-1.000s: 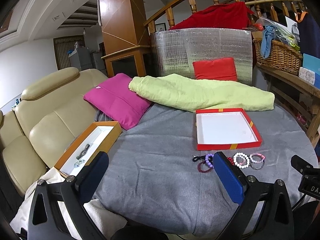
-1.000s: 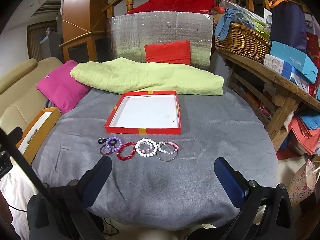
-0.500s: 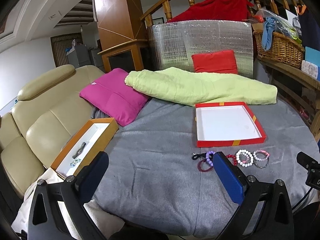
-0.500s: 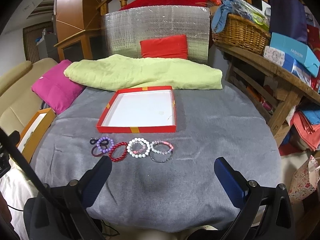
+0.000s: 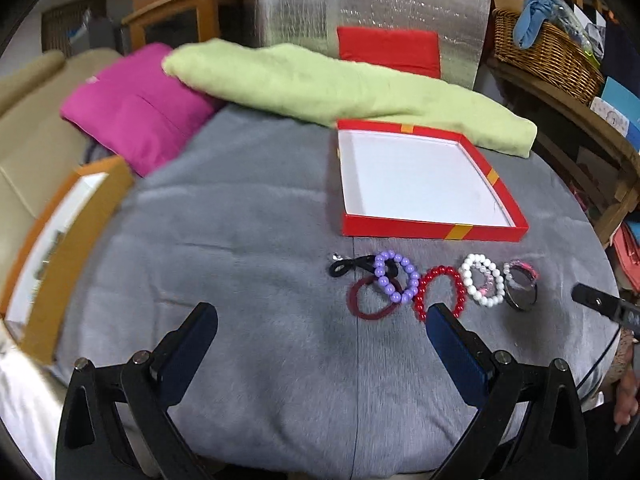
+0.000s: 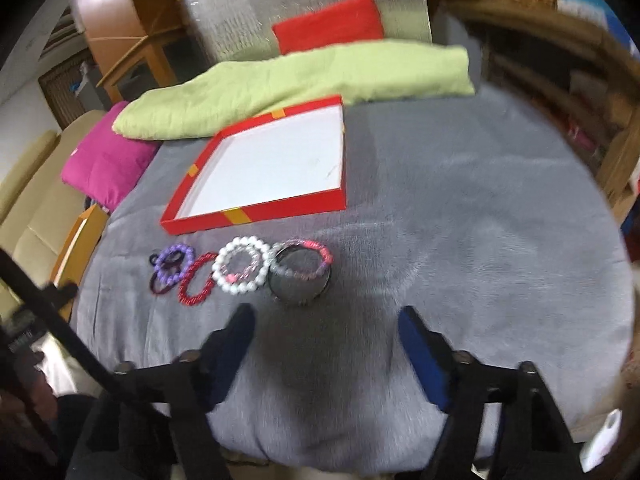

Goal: Organize jewelry
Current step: 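Grasp the purple bead bracelet with the left tool while the right tool grasps the pink-and-clear bracelet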

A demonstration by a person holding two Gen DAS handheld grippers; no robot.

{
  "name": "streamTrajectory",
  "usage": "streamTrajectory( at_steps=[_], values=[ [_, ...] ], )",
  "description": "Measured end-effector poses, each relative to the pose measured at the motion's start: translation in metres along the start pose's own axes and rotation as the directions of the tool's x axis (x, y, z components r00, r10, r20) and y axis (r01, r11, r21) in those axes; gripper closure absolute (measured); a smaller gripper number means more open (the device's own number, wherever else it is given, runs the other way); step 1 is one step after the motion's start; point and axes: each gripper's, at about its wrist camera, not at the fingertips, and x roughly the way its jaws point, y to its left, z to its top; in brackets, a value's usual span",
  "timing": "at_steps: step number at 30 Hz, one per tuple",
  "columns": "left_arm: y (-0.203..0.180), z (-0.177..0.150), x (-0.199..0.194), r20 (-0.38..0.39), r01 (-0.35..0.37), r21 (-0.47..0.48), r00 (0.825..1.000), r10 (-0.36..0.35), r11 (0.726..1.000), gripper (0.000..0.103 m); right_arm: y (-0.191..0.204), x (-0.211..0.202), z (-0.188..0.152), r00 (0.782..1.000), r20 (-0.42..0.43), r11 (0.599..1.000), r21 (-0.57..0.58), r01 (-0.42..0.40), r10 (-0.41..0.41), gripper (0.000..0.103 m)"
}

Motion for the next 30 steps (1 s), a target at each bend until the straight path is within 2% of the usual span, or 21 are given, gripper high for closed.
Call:
streamTrajectory(
  at_steps=[1,3,5,8,10,12,14,16,17,20,25,30],
  values=[
    [0.001,0.003,0.01,-0.01,0.015,-0.003,1.0,-0.015,1.0,0.002,-0.003,0.008,0.005,1.0,-0.008,1.0,0.019,-0.015,0.015,0.039],
    [0.004,0.009,0.024,-0.039,0.045,-0.006,0.998,-0.045,0.999,0.013,-0.007,0.026,0.015,0.999,-0.034,0.998,0.052,-0.028,0.03,0.045],
    [0.0,0.016,0.037,-0.07,0.096,-0.015,0.993,-0.096,0.995,0.031,-0.011,0.044,0.023,0.995,-0.068,0.993,0.089,-0.072,0.079,0.055],
    [-0.014,0.02,0.048,-0.084,0.132,0.014,0.988,-0.13,0.991,0.033,-0.009,0.062,0.031,0.991,-0.094,0.991,0.104,-0.081,0.091,0.06],
    [-0.025,0.021,0.055,-0.099,0.163,0.039,0.982,-0.159,0.986,0.033,-0.006,0.07,0.032,0.991,-0.105,0.993,0.09,-0.071,0.08,0.074],
    [-0.033,0.023,0.065,-0.126,0.185,0.058,0.976,-0.177,0.981,0.038,-0.003,0.076,0.032,0.991,-0.117,0.996,0.074,-0.053,0.062,0.082],
    [-0.033,0.022,0.08,-0.174,0.204,0.05,0.966,-0.193,0.978,0.065,-0.002,0.079,0.031,0.992,-0.116,0.997,0.059,-0.043,0.05,0.088],
    [-0.032,0.019,0.093,-0.216,0.227,0.021,0.952,-0.217,0.974,0.082,-0.003,0.075,0.031,0.994,-0.094,0.998,0.042,-0.05,0.053,0.092],
    [-0.033,0.018,0.097,-0.225,0.232,0.016,0.949,-0.222,0.973,0.087,-0.003,0.073,0.032,0.995,-0.084,0.998,0.035,-0.052,0.055,0.092],
    [-0.035,0.016,0.097,-0.22,0.256,0.018,0.944,-0.246,0.967,0.093,-0.003,0.067,0.032,0.996,-0.05,0.998,0.015,-0.069,0.07,0.095],
    [-0.035,0.018,0.076,-0.134,0.301,0.047,0.947,-0.292,0.953,0.094,-0.008,0.052,0.037,0.993,0.013,0.992,0.036,-0.118,0.118,0.095],
    [-0.029,0.021,0.054,-0.059,0.366,0.078,0.93,-0.363,0.927,0.094,-0.011,0.038,0.039,0.98,0.067,0.98,0.055,-0.19,0.187,0.095]
  ],
)
